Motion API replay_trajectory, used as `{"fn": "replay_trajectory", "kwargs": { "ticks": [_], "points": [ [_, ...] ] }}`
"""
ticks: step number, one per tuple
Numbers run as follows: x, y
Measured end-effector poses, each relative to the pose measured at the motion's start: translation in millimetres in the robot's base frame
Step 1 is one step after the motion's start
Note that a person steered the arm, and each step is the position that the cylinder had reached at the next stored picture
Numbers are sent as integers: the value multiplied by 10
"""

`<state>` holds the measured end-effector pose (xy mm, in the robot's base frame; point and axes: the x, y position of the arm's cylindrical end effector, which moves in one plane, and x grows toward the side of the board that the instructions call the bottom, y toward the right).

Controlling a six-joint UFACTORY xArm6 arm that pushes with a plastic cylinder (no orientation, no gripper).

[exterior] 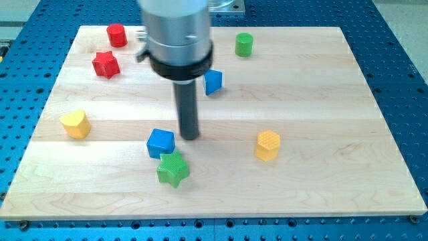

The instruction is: Move the green star diagonally to the red star

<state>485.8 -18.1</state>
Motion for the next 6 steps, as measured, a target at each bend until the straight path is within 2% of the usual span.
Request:
{"fn": "replay_trajectory", "kwargs": {
  "ticks": [1, 2, 3, 4, 5, 6],
  "points": [
    [431, 472],
    [1059, 100],
    [932, -807],
    [391, -1227],
    [-205, -1348],
    [-642, -1162]
  ]
}}
